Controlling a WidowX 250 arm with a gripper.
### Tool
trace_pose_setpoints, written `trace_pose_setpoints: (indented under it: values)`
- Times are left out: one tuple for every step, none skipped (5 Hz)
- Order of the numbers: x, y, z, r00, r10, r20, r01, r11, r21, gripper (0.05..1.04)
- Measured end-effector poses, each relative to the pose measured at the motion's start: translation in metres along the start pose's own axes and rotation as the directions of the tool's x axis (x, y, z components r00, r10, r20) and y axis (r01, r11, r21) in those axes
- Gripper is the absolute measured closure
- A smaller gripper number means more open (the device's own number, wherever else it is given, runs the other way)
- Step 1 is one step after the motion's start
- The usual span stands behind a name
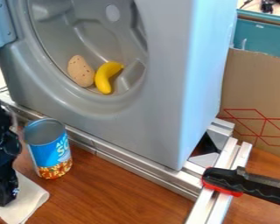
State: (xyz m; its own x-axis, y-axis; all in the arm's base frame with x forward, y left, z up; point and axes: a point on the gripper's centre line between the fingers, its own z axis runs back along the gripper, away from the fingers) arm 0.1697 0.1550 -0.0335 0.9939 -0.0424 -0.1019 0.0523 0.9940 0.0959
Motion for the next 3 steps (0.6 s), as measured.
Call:
trace_pose_setpoints:
  values:
    - [-0.004,-0.018,-0.001,1.0,0.029,0.01,-0.028,0.999,-0.038,0.083]
    - [-0.003,-0.055,0.002,0.999,-0.035,0.009,0.036,0.997,-0.074,0.083]
    - [0.004,-0.091,0.005,0.996,-0.092,0.017,0.093,0.99,-0.104,0.083]
